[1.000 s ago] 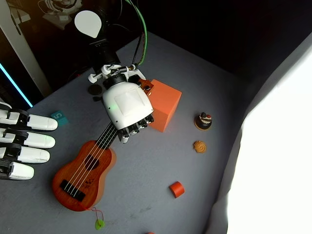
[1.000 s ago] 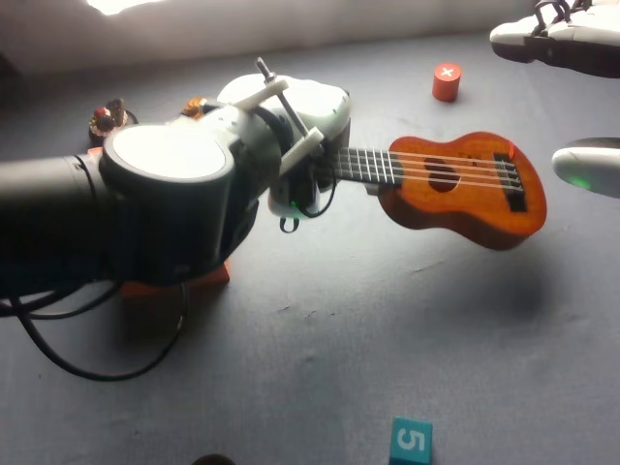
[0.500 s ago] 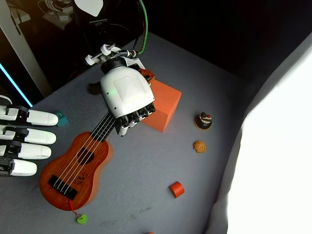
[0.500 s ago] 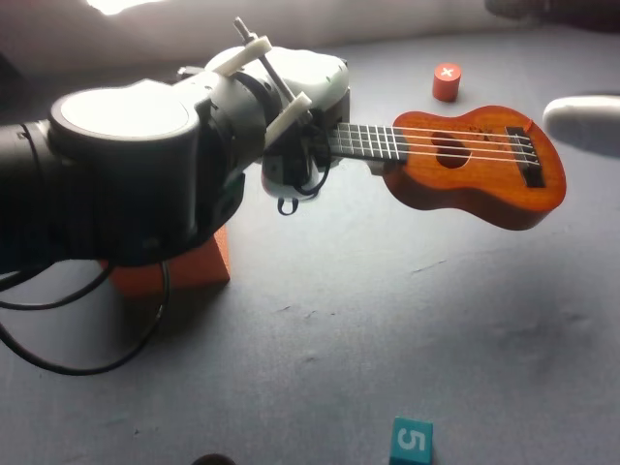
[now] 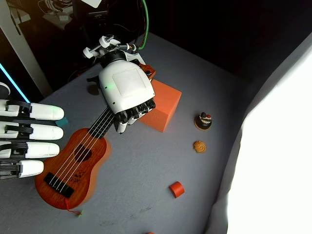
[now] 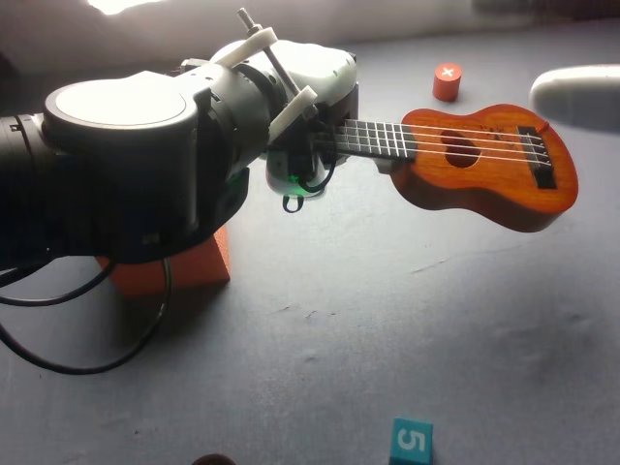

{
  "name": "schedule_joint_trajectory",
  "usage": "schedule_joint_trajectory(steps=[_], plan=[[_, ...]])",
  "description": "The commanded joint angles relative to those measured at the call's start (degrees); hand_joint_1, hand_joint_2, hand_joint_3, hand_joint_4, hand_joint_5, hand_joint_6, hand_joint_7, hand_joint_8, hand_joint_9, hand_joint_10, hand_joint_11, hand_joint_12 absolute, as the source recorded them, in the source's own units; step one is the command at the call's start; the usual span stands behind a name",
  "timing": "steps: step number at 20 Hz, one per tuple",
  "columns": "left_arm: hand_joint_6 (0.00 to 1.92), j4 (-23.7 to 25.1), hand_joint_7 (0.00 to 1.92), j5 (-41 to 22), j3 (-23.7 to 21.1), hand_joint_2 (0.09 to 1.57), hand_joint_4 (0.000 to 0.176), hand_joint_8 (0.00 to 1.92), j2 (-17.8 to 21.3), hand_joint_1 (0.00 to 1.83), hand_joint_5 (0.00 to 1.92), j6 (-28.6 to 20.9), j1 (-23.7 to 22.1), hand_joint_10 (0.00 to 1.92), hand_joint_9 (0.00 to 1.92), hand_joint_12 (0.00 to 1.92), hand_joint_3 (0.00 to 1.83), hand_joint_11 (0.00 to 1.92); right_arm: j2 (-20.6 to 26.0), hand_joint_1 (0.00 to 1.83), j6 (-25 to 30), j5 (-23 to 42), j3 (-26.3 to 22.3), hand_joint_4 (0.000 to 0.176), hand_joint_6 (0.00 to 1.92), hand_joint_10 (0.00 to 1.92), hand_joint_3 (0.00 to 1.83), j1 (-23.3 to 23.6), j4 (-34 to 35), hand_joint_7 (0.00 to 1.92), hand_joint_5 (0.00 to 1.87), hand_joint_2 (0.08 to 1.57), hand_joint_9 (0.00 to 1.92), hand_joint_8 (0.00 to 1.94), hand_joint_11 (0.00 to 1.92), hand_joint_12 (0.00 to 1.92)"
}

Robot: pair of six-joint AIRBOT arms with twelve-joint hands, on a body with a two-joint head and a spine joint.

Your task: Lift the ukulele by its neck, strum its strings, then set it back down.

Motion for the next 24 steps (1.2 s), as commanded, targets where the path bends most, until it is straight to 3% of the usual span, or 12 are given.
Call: schedule_joint_trajectory(steps=[1,5,11,24], plan=[[1.92,3.61,1.51,0.24,-0.12,1.27,0.106,1.92,0.33,1.5,1.35,0.19,-1.02,1.92,1.59,1.92,0.02,1.62,0.31,0.28,1.43,4.87,0.46,0.0,0.09,0.22,0.0,0.7,1.3,0.42,0.46,1.32,0.29,0.03,0.0,1.15],[1.92,3.61,1.51,0.24,-0.15,1.26,0.111,1.92,0.34,1.48,1.36,0.53,-1.02,1.92,1.6,1.92,0.01,1.62,-2.09,0.32,6.15,3.85,2.3,0.0,0.06,0.22,0.0,-0.17,1.33,0.42,0.38,1.31,0.29,0.01,0.0,1.14],[1.92,3.4,1.51,0.25,-0.38,1.27,0.122,1.92,0.31,1.46,1.36,0.59,-1.02,1.92,1.59,1.92,0.02,1.62,-7.47,0.32,8.15,1.77,5.56,0.0,0.05,0.22,0.0,-3.58,1.63,0.4,0.36,1.31,0.29,0.0,0.0,1.13],[1.92,3.4,1.51,0.23,-0.32,1.27,0.138,1.92,0.32,1.48,1.35,1.01,-1.2,1.92,1.6,1.92,0.01,1.62,-8.01,0.32,7.8,0.22,3.45,0.0,0.04,0.2,0.0,-4.83,0.88,0.39,0.35,1.31,0.27,0.0,0.0,1.09]])
